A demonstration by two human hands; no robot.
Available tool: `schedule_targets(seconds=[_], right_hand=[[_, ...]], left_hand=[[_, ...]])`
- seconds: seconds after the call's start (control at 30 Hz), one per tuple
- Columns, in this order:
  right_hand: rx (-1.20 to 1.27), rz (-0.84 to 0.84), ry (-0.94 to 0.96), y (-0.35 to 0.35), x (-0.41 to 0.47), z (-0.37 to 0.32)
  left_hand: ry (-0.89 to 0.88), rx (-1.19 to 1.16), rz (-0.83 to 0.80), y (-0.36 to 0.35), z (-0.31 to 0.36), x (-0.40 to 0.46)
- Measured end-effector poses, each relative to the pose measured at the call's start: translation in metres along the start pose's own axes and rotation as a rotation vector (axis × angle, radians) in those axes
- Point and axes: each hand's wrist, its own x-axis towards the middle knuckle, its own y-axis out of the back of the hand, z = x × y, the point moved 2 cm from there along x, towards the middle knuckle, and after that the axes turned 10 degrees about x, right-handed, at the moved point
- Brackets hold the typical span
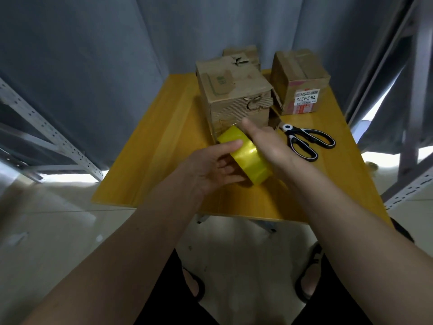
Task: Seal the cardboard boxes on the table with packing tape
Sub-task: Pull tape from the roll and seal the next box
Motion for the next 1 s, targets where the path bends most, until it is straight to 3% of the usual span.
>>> schedule_targets(seconds=[0.1,0.2,0.27,0.37,0.7,1.0], right_hand=[[0.066,-0.053,0.012,-0.003,-0.004,0.001],[0.143,-0.090,-0.027,-0.006,-0.009,0.003],[0.236,-0.173,-0.071,-0.010,-0.013,0.004],[0.286,-0.210,-0.100,-0.014,-0.017,0.004],[0.189,-0.242,-0.094,-0.018,-0.019,-0.003],[0.154,-0.252,-0.136,-0.018,-0.016,-0.003]], left_hand=[[-0.178,0.281,0.301,0.008,0.007,-0.003],[-0.528,0.720,0.554,0.014,0.018,-0.006],[-0.731,0.969,0.500,0.011,0.023,-0.007],[-0.841,1.082,0.397,0.007,0.025,-0.009],[-0.947,1.250,0.337,0.016,0.054,-0.009],[-1.079,1.374,0.420,0.013,0.046,-0.008]])
